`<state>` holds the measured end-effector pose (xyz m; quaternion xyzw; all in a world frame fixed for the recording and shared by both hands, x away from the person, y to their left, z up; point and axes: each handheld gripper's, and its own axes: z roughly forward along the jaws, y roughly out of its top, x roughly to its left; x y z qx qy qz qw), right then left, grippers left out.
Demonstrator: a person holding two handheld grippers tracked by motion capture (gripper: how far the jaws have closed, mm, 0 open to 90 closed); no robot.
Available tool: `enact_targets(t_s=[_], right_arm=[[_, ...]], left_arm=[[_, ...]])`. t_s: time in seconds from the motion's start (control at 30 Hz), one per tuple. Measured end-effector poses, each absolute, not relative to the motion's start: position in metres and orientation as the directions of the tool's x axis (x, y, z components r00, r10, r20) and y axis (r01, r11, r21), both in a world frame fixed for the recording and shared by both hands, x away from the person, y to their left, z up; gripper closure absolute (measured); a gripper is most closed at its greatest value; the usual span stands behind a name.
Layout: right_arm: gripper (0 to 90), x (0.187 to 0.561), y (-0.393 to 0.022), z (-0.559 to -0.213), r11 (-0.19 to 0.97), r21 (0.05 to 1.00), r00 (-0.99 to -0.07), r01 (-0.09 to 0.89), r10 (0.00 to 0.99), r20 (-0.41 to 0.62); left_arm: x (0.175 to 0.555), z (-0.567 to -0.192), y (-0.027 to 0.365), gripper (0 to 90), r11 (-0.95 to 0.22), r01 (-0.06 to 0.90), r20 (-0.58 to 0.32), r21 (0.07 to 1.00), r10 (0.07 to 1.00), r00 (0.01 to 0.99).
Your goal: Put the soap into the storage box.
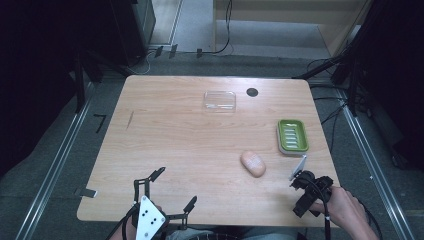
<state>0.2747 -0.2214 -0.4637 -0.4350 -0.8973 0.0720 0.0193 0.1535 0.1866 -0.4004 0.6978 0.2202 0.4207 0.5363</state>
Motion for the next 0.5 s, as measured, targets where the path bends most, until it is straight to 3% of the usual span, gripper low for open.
enact_targets(t_s=[0.5], right_arm=[[0.0,0.273,-0.209,-0.452,0.643,-0.105,-0.648,0.759,0.761,-0.030]], left_arm=[[0.155,-0.400,0.185,0.0,-0.319,-0.148,0.345,0.936,0.759,0.553]])
